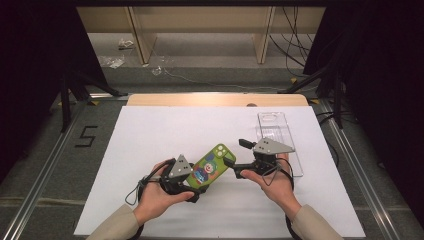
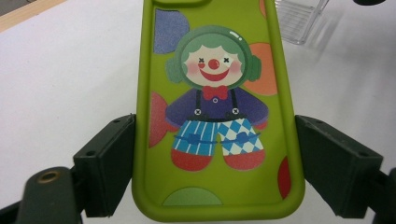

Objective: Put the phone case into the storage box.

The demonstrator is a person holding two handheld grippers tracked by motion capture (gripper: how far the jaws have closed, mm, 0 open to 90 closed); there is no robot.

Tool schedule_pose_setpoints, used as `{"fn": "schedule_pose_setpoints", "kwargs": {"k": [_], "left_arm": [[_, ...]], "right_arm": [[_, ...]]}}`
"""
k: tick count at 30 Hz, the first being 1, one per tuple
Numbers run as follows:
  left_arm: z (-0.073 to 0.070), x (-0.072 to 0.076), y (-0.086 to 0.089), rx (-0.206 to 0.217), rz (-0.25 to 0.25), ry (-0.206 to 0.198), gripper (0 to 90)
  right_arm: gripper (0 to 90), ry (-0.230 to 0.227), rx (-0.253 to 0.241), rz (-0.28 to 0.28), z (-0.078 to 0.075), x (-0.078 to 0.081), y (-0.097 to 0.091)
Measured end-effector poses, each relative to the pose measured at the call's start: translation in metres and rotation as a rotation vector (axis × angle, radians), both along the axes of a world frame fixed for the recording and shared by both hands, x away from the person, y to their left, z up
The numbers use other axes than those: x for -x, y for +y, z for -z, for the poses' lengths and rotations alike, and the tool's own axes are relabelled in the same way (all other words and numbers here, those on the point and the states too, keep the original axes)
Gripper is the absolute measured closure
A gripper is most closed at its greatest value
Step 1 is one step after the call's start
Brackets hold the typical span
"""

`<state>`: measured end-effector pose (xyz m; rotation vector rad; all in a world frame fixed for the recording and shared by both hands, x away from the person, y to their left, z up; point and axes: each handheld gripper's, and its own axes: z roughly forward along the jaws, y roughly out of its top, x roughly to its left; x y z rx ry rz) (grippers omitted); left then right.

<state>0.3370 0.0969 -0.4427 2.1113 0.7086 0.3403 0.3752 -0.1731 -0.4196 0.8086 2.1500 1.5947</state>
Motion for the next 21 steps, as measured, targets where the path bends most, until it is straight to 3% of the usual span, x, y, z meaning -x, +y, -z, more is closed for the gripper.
{"fn": "schedule_pose_setpoints", "kwargs": {"k": [21], "left_arm": [[0.001, 0.004, -0.004, -0.007, 0.021, -0.002, 16.4]], "right_arm": [[19.3, 0.061, 0.005, 0.002, 0.008, -0.014, 0.013]]}}
